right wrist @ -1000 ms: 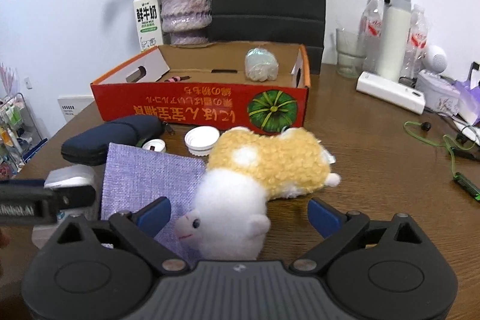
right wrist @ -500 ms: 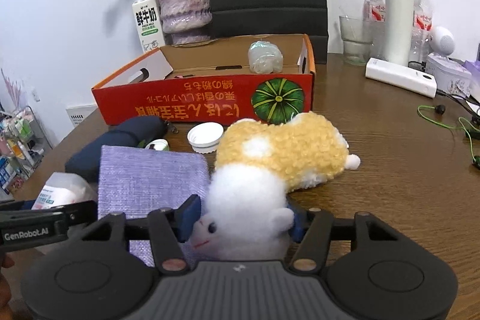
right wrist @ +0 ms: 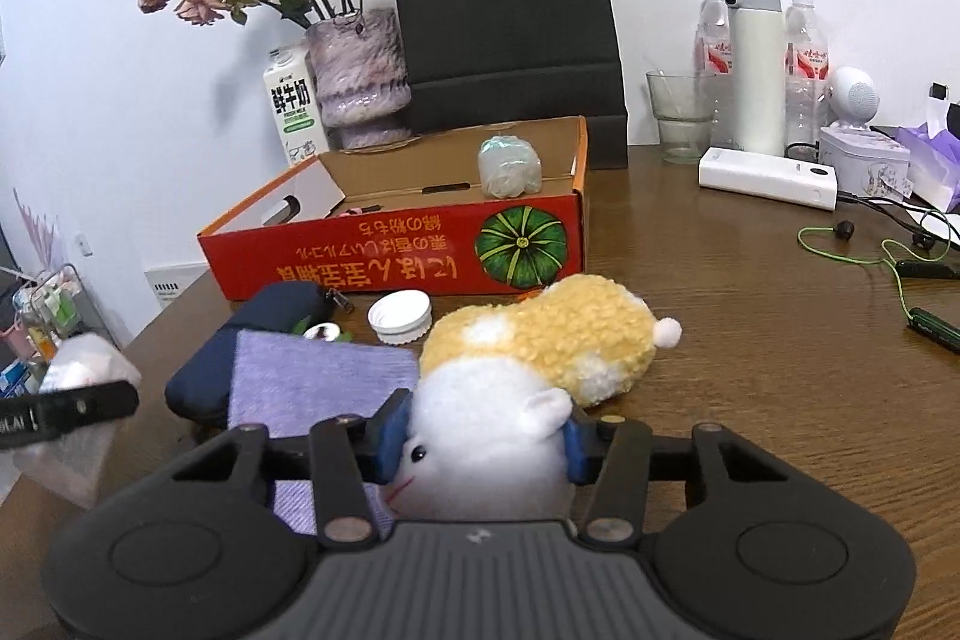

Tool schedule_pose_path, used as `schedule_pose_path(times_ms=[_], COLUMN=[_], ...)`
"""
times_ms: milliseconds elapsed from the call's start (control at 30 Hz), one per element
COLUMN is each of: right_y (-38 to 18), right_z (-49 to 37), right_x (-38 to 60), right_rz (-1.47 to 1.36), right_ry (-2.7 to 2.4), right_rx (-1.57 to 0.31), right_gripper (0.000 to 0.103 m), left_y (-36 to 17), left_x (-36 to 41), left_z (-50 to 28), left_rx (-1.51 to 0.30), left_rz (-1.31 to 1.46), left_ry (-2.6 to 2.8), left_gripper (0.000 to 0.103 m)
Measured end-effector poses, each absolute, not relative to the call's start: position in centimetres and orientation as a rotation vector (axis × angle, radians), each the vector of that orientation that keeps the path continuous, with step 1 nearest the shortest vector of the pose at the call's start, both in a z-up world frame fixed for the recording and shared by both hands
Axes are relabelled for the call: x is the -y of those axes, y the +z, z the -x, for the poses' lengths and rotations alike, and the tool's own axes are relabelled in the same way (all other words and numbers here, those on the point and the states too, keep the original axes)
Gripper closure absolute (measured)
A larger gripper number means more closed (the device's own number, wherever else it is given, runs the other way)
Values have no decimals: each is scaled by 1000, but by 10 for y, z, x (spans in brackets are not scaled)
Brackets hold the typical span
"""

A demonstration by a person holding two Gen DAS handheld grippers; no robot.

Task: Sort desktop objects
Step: 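Grasp cotton-bud box with left tool while right grasps plush hamster, drop both in box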

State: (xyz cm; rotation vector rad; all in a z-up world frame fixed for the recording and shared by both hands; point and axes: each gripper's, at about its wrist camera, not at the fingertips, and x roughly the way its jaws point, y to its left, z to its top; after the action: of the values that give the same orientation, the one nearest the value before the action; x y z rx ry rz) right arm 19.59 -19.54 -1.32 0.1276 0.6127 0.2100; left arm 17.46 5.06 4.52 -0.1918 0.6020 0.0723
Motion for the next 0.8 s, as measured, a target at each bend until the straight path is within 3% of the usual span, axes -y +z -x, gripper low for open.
schedule_pose_path(times_ms=[267, 533, 667, 800], right_y=[-26, -30, -22, -3], right_z=[-203, -199, -191, -176], right_x=[189, 179, 201, 212], right_rz=[-78, -14, -196, -196], right_ry=[187, 210, 274, 196], right_rx=[-686, -688, -693, -580], right_gripper=[50, 56, 58, 58], left_y=[33, 34, 40, 51], left_x=[-54, -62, -64, -62], left_z=[-174, -171, -169, -173], left_rx=[-634, -624, -601, -586], left_rz=[197, 212, 219, 237], left_ry=[76, 56, 28, 8], left_gripper=[35, 35, 35, 35])
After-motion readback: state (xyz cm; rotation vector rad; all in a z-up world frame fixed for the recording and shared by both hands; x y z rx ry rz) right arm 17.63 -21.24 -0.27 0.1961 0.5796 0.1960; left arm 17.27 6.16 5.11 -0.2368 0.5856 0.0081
